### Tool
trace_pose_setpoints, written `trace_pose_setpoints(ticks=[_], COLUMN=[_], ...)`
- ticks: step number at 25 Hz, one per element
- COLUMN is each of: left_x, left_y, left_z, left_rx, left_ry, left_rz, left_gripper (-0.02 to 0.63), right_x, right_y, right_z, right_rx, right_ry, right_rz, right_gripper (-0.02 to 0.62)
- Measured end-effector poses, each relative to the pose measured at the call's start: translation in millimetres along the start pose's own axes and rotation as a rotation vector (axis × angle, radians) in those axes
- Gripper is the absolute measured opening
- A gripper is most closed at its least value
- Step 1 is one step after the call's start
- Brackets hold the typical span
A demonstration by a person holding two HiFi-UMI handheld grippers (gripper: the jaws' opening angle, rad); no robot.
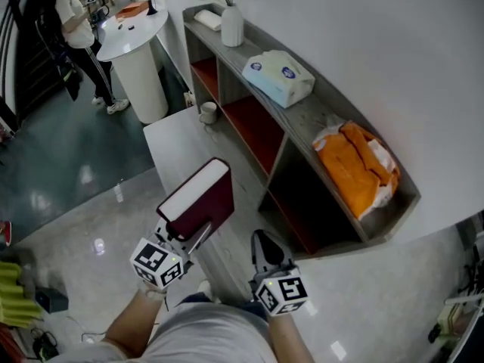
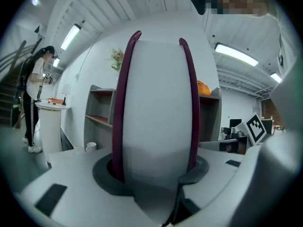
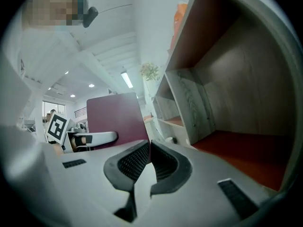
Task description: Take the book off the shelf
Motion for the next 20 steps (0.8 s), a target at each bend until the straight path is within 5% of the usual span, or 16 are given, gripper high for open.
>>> trace_pose_setpoints(ticks=[11, 20], left_x=[-53.9, -66.0], left_y=[-37.0, -48.2], left_z=[14.3, 18.7], left_rx=[-0.038, -0.052], left_ry=[-0.014, -0.025], left_rz=[-0.163, -0.193], left_gripper=[0.213, 0.213], right_x=[30.2, 35.7], right_y=[-30.1, -35.5], right_z=[13.3, 20.3], right_rx=[0.002, 0.000], right_ry=[-0.050, -0.087], right_rz=[-0.127, -0.148], right_gripper=[0.021, 0.021])
Point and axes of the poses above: the fingertips, and each gripper's own axes: x forward along the fingers, y to its right, z out of its underside, the point moved 2 cm from there along -x, backward along the fingers, and after that the axes turned 7 degrees about y, right-handed, at the moved point
